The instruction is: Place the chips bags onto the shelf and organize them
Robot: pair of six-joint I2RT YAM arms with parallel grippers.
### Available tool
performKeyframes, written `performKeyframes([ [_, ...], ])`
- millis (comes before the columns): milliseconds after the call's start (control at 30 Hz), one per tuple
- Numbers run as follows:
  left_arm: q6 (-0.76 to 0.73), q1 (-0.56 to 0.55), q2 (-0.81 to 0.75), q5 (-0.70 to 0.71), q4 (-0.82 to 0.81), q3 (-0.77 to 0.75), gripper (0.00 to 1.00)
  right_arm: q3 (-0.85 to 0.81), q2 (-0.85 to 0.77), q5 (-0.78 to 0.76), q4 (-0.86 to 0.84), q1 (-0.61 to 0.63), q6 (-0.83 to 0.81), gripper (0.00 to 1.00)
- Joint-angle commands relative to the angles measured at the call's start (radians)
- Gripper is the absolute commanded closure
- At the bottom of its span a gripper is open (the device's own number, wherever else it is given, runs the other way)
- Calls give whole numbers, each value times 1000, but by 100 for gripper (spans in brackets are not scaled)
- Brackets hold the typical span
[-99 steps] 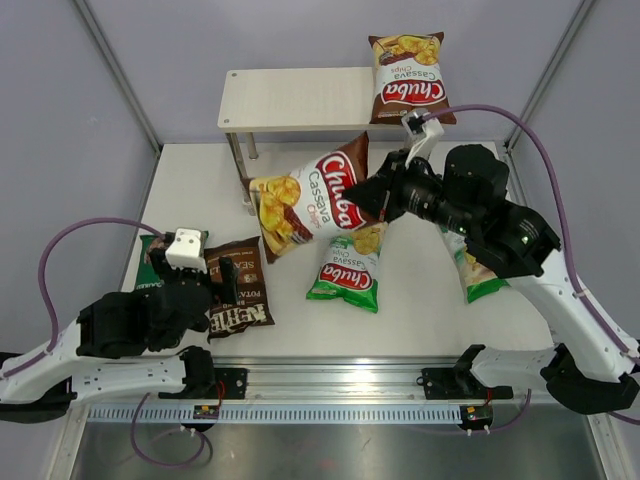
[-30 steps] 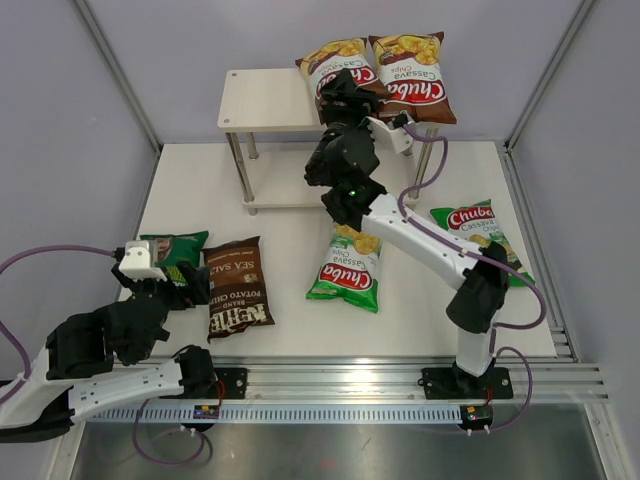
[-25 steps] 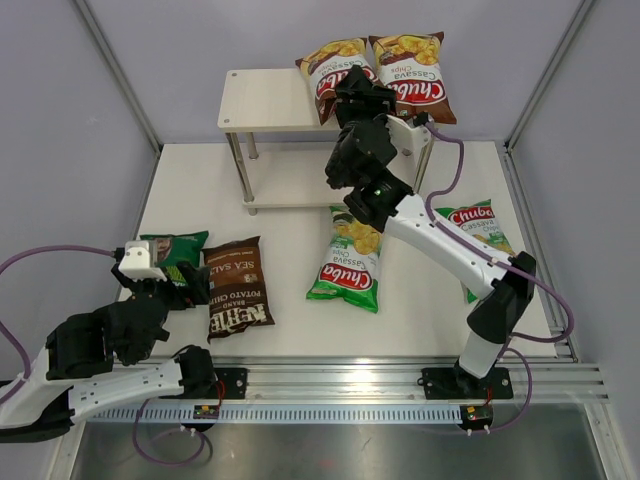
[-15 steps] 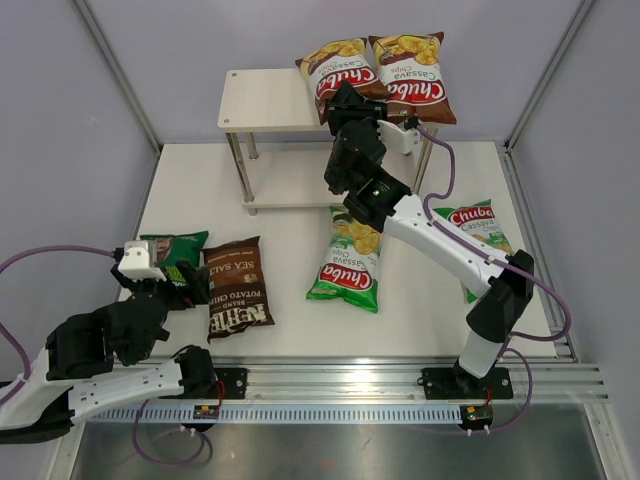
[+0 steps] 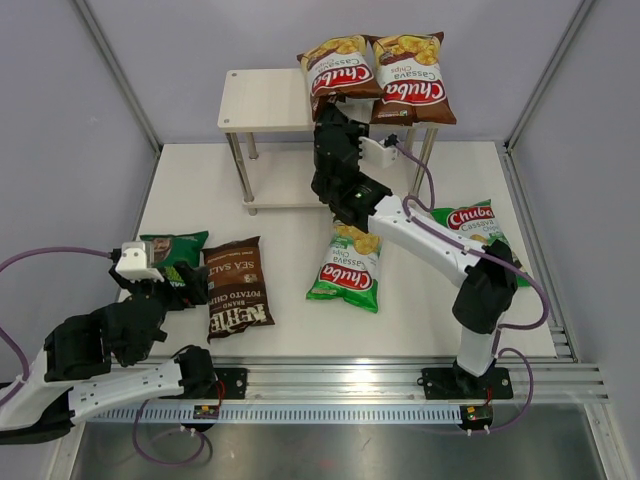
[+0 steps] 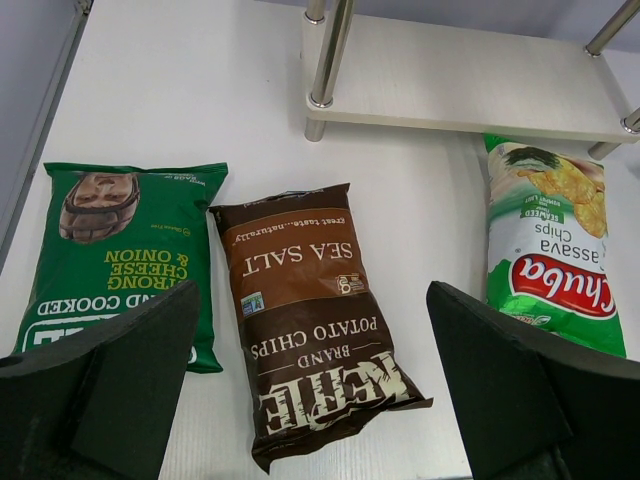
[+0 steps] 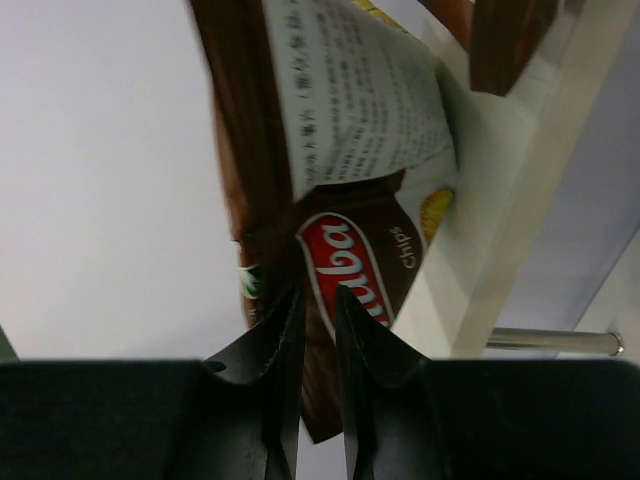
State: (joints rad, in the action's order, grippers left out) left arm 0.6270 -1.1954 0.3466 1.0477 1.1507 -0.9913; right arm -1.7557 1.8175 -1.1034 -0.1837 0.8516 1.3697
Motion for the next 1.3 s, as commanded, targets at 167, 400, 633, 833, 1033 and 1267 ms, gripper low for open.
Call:
performKeyframes([
  [167,-6,3,-34,11,-48,6,1,-74,71,4,79,-6,141,75],
  [400,-10,3,-38,9,-51,8,1,-83,68,13,40,-6,88,75],
  [633,-4,3,-43,14,-48,8,1,-151,107,60,95,-40,111,75],
  [833,0,3,-44,15,-43,6,1,-252,167,73,159,-55,118,75],
  [1033,-1,3,-55,14,-45,6,1,-318,194,86,222,-62,120,75],
  [1267,-4,3,-51,15,-49,10,1,-96,45,114,75,-56,77,68],
])
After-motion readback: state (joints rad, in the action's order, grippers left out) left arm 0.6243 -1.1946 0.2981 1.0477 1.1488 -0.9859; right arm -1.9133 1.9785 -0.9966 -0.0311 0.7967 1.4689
